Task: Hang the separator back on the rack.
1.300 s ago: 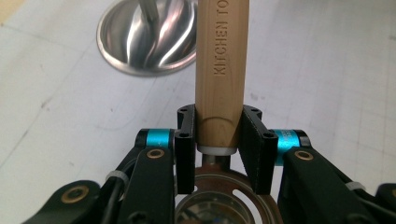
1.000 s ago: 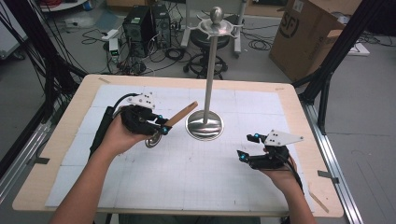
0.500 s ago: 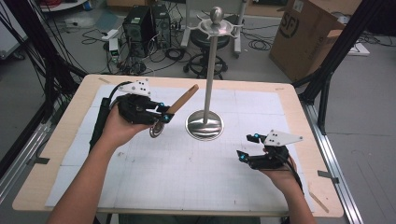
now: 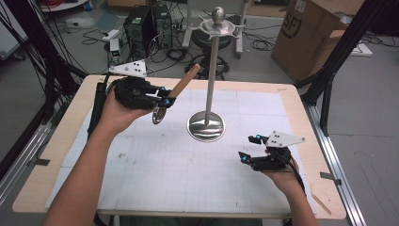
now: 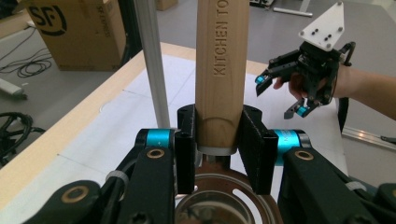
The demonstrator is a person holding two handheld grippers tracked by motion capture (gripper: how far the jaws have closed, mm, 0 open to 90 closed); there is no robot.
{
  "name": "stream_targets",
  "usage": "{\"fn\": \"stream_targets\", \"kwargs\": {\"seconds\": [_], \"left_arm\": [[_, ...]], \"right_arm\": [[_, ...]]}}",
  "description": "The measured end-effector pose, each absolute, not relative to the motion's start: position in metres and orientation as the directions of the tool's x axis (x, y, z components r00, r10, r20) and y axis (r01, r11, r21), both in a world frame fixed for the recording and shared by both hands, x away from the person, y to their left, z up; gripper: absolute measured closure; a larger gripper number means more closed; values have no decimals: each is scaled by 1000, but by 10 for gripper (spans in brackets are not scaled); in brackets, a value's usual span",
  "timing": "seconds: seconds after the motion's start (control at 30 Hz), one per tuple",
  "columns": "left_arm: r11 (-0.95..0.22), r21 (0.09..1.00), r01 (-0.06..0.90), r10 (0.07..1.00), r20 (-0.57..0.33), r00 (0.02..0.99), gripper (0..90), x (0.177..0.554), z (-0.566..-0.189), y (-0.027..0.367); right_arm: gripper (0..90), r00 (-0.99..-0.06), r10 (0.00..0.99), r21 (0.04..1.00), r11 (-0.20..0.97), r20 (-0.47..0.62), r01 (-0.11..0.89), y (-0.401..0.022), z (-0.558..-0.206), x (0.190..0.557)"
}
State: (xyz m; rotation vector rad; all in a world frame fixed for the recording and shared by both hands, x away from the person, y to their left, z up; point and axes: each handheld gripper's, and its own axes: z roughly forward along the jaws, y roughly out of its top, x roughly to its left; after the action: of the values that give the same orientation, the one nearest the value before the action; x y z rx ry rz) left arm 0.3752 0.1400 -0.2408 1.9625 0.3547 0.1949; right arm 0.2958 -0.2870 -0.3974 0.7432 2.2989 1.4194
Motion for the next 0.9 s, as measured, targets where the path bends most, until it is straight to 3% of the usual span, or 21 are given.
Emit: {"fn": "stream_targets", "kwargs": {"seconds": [0.9], "left_arm": [[-318, 936, 148, 352, -28, 936, 690, 404, -188, 140]], "right_arm": [[279, -809, 588, 894, 369, -13, 254, -287, -398, 296]]}}
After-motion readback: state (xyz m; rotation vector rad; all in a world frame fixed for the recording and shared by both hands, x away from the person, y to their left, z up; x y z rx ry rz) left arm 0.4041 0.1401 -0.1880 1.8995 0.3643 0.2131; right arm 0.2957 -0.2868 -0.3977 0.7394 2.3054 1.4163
